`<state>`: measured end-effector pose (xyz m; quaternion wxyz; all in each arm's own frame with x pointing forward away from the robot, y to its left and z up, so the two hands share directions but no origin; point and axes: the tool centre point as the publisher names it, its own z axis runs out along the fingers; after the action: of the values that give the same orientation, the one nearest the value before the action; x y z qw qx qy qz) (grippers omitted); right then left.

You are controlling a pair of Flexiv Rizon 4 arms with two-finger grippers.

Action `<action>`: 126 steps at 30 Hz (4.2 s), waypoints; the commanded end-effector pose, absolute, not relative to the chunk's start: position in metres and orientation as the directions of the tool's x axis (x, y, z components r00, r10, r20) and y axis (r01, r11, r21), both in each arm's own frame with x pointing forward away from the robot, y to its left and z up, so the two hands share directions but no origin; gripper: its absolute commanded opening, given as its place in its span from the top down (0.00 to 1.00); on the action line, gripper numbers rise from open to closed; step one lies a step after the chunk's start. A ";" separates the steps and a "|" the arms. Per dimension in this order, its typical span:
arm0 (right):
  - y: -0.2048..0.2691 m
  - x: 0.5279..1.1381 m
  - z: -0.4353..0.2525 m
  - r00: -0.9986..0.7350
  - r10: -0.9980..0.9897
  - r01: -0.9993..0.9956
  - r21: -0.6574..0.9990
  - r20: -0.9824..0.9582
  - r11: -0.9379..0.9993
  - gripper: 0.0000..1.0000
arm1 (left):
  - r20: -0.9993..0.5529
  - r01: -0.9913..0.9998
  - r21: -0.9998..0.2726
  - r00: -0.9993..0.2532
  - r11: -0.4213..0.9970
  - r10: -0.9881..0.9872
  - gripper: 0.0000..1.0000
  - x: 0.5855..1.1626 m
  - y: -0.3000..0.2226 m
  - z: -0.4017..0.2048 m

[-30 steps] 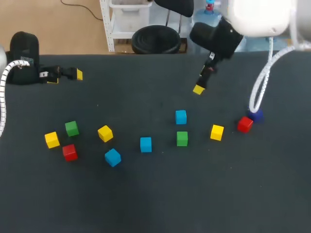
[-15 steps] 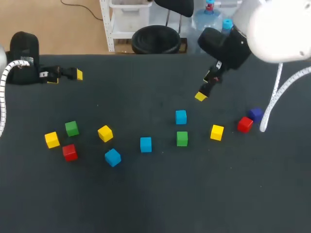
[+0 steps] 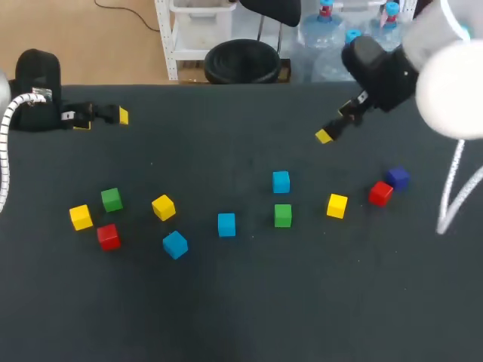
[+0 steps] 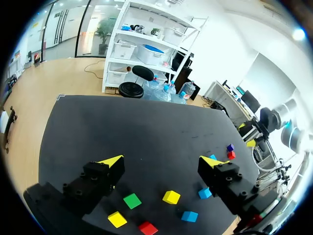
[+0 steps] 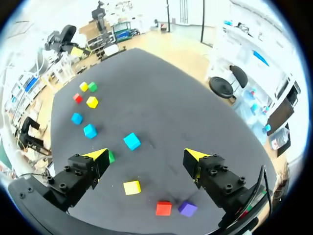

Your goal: Place the blue cubes, place green cubes on the blue cubes, place the yellow cubes on the green cubes, then place the red cubes on the yellow cubes, and place purple cube on the red cubes.

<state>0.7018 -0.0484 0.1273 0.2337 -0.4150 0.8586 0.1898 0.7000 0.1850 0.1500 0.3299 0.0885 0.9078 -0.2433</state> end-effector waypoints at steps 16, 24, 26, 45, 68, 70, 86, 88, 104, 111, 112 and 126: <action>-0.082 0.679 0.156 -0.518 -0.509 -0.731 0.046 -0.688 0.681 0.00 | -0.642 0.321 -0.383 -0.767 0.866 0.000 0.00 0.700 0.185 0.150; -0.093 0.682 0.164 -0.521 -0.492 -0.707 0.029 -0.697 0.707 0.00 | -0.642 0.321 -0.383 -0.767 0.866 0.000 0.00 0.700 0.185 0.150; -0.094 0.682 0.164 -0.527 -0.490 -0.705 0.034 -0.695 0.709 0.00 | -0.642 0.321 -0.383 -0.767 0.866 0.000 0.00 0.700 0.185 0.150; -0.094 0.681 0.163 -0.527 -0.493 -0.715 0.049 -0.692 0.697 0.00 | -0.664 0.366 -0.370 -0.747 0.854 0.033 0.00 0.698 0.182 0.163; -0.094 0.681 0.163 -0.527 -0.493 -0.715 0.049 -0.692 0.697 0.00 | -0.463 0.812 -0.110 -0.552 0.573 0.693 0.00 0.669 0.166 0.232; -0.094 0.681 0.163 -0.527 -0.493 -0.715 0.049 -0.692 0.697 0.00 | -0.424 0.846 -0.086 -0.509 0.527 0.749 0.00 0.668 0.161 0.234; -0.094 0.681 0.163 -0.527 -0.493 -0.715 0.049 -0.692 0.697 0.00 | -0.259 0.968 -0.083 -0.249 0.236 0.933 0.00 0.654 0.100 0.214; -0.094 0.681 0.163 -0.527 -0.493 -0.715 0.049 -0.692 0.697 0.00 | -0.251 0.971 -0.108 -0.232 0.211 0.940 0.00 0.651 0.093 0.206; -0.094 0.681 0.163 -0.527 -0.493 -0.715 0.049 -0.692 0.697 0.00 | -0.189 0.981 -0.135 -0.162 0.137 0.969 0.00 0.644 0.062 0.170; -0.094 0.681 0.163 -0.527 -0.493 -0.715 0.049 -0.692 0.697 0.00 | -0.261 0.958 -0.174 -0.269 0.229 0.927 0.00 0.648 0.065 0.163; -0.094 0.681 0.163 -0.527 -0.493 -0.715 0.049 -0.692 0.697 0.00 | -0.282 0.953 -0.168 -0.291 0.252 0.914 0.00 0.648 0.065 0.164; -0.094 0.681 0.163 -0.527 -0.493 -0.715 0.049 -0.692 0.697 0.00 | -0.337 0.931 -0.164 -0.364 0.327 0.868 0.00 0.651 0.069 0.170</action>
<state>0.6832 -0.0940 0.1618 0.3344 -0.3534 0.8572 0.1688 0.6543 0.0670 0.1705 0.0864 0.5571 0.8096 -0.1635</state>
